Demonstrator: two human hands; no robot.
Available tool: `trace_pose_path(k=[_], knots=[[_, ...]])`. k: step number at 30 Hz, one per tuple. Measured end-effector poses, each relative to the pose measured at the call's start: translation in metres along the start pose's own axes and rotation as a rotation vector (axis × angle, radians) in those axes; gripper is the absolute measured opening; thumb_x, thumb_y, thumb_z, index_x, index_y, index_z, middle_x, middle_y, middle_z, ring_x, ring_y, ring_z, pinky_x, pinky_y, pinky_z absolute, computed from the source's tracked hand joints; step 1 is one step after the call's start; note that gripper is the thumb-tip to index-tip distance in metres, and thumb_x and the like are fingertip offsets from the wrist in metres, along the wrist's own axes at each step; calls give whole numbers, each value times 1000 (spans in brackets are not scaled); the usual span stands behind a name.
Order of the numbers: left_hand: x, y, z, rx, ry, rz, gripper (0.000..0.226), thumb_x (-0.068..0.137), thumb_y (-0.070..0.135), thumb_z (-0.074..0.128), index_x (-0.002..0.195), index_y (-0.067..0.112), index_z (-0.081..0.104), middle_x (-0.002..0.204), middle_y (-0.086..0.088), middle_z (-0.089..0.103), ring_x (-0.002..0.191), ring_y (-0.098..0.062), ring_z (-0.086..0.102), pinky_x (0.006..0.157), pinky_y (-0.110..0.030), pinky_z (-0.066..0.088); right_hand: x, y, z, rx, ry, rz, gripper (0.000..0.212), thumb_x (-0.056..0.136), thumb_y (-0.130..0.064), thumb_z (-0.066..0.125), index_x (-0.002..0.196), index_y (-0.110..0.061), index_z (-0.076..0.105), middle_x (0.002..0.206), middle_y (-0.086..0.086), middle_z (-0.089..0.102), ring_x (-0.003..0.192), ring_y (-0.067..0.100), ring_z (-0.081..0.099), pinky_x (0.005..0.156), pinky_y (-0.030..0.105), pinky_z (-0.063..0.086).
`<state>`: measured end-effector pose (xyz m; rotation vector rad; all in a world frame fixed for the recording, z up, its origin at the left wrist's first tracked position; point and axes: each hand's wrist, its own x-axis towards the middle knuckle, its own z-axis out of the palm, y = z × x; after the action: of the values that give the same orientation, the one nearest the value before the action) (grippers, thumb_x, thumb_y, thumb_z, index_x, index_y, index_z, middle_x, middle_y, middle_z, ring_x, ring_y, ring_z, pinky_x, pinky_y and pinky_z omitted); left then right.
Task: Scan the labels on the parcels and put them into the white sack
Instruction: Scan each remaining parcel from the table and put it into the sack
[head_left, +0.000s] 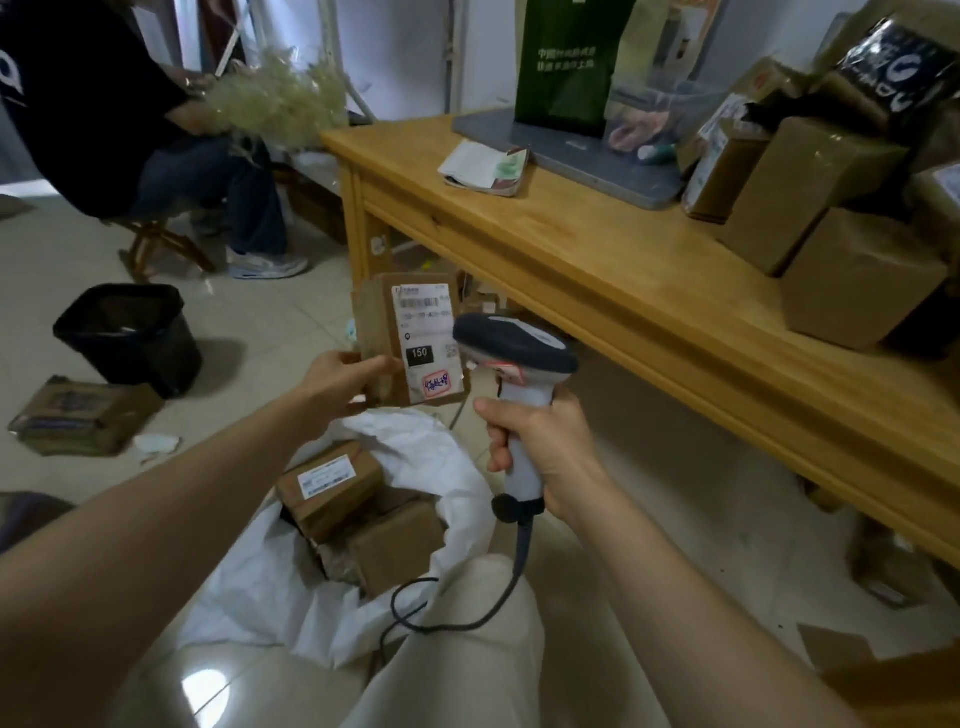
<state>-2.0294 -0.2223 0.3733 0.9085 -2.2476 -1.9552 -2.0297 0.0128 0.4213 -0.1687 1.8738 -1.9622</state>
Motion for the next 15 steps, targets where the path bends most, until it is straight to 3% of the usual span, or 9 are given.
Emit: trace_pose_path(k=[3,6,12,15], knots=[[-1,-33,-8,-111,104,-282,40,83,45,67,95,8,57,99,-16,63,81,-27,64,56,-31,52,5,11,3,36,-31,90,11,82,-6,71,82,-9,61,54,4,56,42,16,48,47,29,46],[-1,-77,-14,-224,167,-502,55,82,55,64,111,12,47,97,-16,53,90,-34,60,62,-40,54,12,24,5,98,-26,191,14,83,-4,68,92,-8,59,54,5,55,42,17,47,47,29,44],[3,-146,-8,-231,191,-658,52,86,43,67,126,15,48,99,-15,54,87,-35,58,68,-50,58,29,46,0,149,-10,318,10,84,-3,66,88,-6,58,56,8,52,43,18,44,47,27,43],[15,-160,4,-219,223,-708,49,86,37,68,124,15,46,100,-15,54,82,-34,55,53,-47,57,42,56,-4,164,3,356,11,84,-3,67,90,-6,58,54,8,52,41,18,44,47,28,43]])
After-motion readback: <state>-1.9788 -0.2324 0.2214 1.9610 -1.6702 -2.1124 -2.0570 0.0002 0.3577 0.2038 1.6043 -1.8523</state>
